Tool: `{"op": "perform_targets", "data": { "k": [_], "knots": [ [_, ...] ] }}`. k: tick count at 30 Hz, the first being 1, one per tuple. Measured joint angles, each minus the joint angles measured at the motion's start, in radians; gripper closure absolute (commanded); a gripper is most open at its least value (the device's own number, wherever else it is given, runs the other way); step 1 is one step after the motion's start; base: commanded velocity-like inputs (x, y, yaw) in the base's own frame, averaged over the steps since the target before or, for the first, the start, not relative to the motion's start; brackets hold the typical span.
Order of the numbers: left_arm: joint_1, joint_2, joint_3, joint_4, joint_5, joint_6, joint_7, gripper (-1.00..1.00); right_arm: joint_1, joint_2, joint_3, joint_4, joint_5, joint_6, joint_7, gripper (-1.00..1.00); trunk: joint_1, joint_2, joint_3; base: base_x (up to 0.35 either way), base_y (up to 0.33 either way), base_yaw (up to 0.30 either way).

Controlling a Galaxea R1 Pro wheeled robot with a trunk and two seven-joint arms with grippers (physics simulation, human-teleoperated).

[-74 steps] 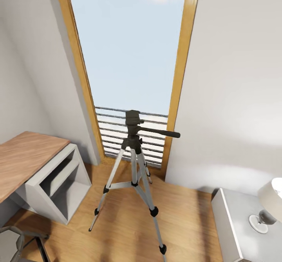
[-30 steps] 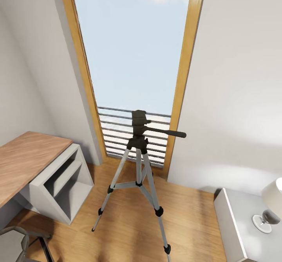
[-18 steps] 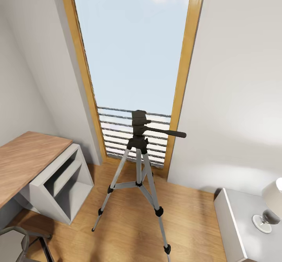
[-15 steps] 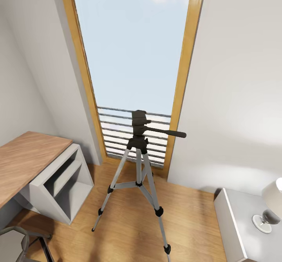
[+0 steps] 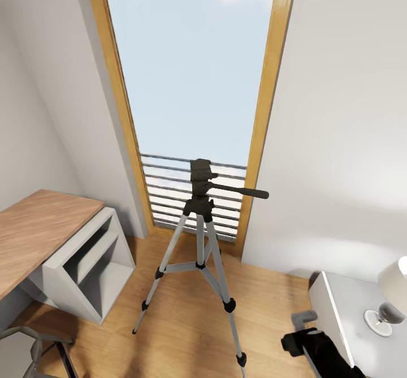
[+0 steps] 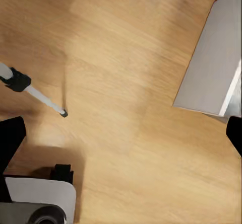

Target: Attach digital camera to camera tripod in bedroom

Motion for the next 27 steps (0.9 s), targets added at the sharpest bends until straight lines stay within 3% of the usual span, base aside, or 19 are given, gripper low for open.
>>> {"op": "perform_targets", "data": {
  "k": [4,5,15,19,27],
  "knots": [
    [0.000,0.000,0.001,0.000,0.000,0.000,0.002,1.00,-0.076,0.002,-0.001,-0.046,-0.035,0.057,0.000,-1.00,0.000,0.000,0.000,0.000,0.000,0.000],
    [0.000,0.000,0.002,0.001,0.000,-0.001,0.003,1.00,-0.119,0.002,-0.001,-0.053,-0.056,0.075,0.000,-1.00,0.000,0.000,0.000,0.000,0.000,0.000],
    [0.000,0.000,-0.002,0.001,0.000,-0.001,0.004,1.00,-0.320,0.002,-0.002,-0.037,-0.139,0.145,0.001,-1.00,0.000,0.000,0.000,0.000,0.000,0.000],
    [0.000,0.000,-0.004,0.000,0.000,-0.001,0.004,1.00,-0.400,0.001,-0.002,-0.034,-0.171,0.226,0.010,-1.00,0.000,0.000,0.000,0.000,0.000,0.000],
    [0.000,0.000,-0.004,0.001,0.000,-0.001,0.004,1.00,-0.443,-0.004,-0.001,-0.047,-0.216,0.376,0.063,-1.00,0.000,0.000,0.000,0.000,0.000,0.000]
  ]
}}
